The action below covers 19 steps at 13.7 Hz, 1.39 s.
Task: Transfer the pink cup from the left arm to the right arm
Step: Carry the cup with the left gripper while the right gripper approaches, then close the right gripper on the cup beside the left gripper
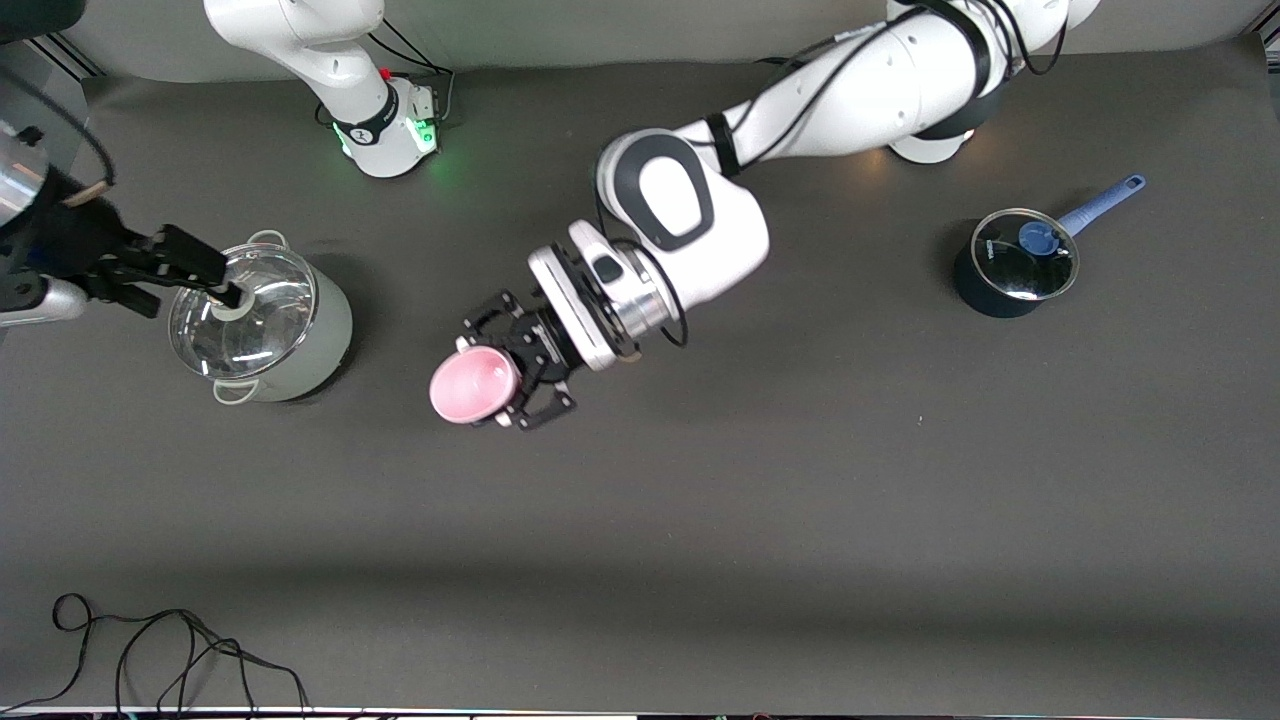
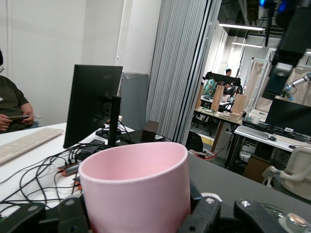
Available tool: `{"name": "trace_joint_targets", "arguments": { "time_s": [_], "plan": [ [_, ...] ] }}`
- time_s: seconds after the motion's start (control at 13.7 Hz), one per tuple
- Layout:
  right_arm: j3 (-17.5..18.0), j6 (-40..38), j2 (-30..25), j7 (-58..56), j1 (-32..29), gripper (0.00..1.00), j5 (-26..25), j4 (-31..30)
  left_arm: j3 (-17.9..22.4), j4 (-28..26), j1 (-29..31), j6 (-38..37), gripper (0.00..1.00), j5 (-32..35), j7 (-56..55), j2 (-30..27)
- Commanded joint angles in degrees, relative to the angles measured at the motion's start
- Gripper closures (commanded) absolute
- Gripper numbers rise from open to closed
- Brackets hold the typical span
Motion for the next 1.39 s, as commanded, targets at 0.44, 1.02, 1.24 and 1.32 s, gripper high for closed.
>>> {"name": "trace_joint_targets", "arguments": {
  "time_s": [0.44, 1.02, 1.24, 1.32],
  "plan": [
    [-0.4, -0.3, 6.7, 26.4, 3.5, 0.00, 3.4, 8.0, 4.2, 2.9, -7.9, 6.8, 1.00, 1.9, -2.7, -2.1],
    [-0.8, -0.4, 7.6, 32.0, 5.8, 0.00, 4.0, 7.6, 4.2, 2.9, -7.8, 6.9, 1.00, 1.9, -2.9, -2.1],
    [-0.6, -0.1, 7.8, 32.7, 6.5, 0.00, 3.7, 7.5, 4.2, 2.9, -7.8, 6.9, 1.00, 2.2, -2.9, -2.1],
    [-0.5, 0.1, 8.5, 33.9, 6.6, 0.00, 3.7, 7.9, 4.2, 2.8, -7.8, 6.9, 1.00, 2.4, -2.9, -2.1]
  ]
}}
